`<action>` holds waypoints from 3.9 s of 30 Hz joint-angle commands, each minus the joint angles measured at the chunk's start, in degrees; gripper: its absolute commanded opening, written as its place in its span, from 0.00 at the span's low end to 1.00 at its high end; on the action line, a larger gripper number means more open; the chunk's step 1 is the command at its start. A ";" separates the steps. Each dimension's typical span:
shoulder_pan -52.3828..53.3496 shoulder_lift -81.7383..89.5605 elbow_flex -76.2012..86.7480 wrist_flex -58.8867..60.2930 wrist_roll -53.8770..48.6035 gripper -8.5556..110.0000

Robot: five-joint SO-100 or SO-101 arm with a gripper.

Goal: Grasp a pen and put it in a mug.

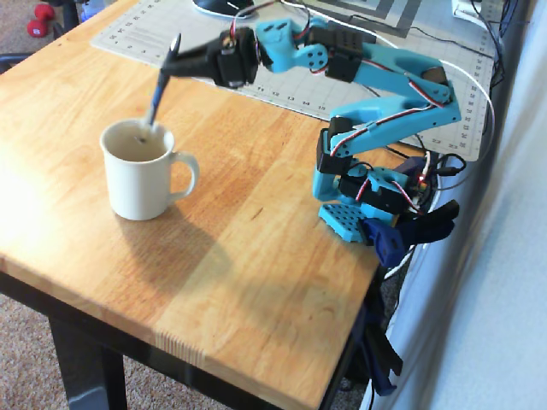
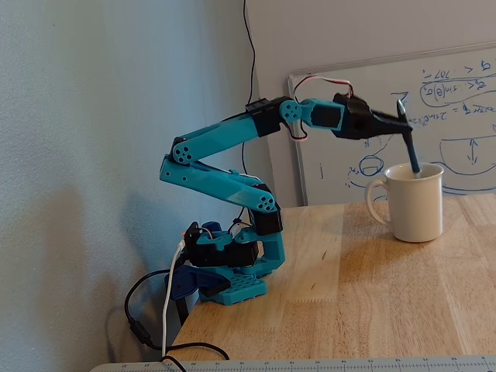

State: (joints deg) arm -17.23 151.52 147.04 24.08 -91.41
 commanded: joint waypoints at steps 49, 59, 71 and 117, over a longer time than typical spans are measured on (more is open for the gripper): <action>8.53 17.67 12.30 0.18 66.18 0.39; 12.13 21.71 16.70 0.88 77.96 0.31; 12.92 36.91 25.49 13.45 85.17 0.09; 12.66 40.52 32.70 42.63 85.17 0.08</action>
State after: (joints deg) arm -4.66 190.46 180.70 67.41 -6.77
